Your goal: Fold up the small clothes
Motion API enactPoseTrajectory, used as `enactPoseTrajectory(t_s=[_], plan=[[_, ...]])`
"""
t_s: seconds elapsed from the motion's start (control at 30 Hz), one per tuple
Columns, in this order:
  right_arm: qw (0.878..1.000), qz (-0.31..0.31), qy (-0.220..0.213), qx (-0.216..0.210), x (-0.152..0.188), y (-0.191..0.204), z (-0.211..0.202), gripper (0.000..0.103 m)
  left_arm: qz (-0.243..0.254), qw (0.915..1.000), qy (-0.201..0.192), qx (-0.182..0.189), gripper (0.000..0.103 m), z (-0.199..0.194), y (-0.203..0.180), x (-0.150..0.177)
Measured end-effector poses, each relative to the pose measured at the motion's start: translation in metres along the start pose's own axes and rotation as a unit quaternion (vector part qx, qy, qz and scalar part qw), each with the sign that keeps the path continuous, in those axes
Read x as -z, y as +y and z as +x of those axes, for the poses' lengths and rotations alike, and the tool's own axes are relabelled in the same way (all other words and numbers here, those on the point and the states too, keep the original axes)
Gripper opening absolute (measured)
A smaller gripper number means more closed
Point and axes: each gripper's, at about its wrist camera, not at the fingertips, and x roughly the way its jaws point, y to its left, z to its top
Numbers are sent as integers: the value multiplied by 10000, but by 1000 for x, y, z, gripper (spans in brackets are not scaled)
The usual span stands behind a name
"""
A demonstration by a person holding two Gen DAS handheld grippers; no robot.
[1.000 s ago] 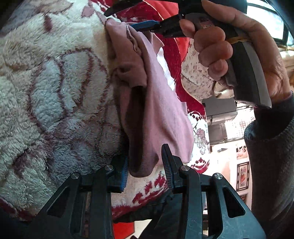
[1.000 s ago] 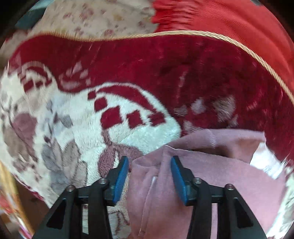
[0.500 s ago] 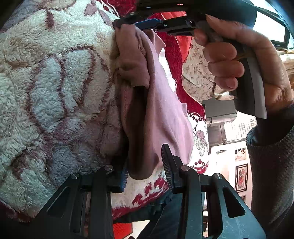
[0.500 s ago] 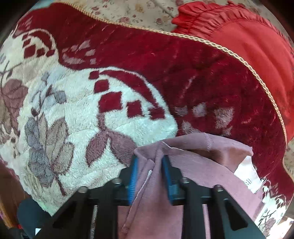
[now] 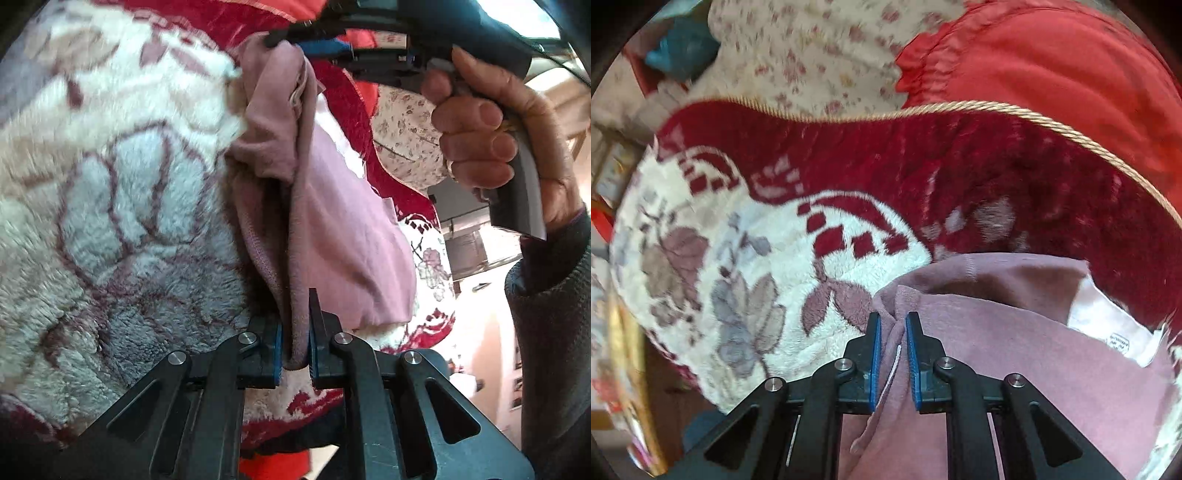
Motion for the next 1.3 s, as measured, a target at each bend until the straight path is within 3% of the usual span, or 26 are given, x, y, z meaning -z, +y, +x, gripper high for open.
enactPoseTrajectory(t_s=[0.17,0.3,0.5,0.7,1.0,1.3], plan=[[9970,390,-418,-521,16,-22,-27,12,470,9982,-310,-211,9,-8,-32,7],[9887,770,-741,-1049,34,-69,-56,12,868,9951,-458,-151,9,-8,-76,9],[9756,1031,-1163,-1552,68,-133,-96,12,1412,9894,-343,-43,9,21,-151,11],[9712,1235,-1301,-1568,101,-197,-106,12,1445,9895,23,84,9,77,-183,16],[9658,1674,-1348,-1451,154,-299,-102,12,1739,9816,741,278,9,158,-230,30],[9616,1966,-1322,-1388,179,-355,-69,13,1374,9816,1328,34,8,211,-213,39]])
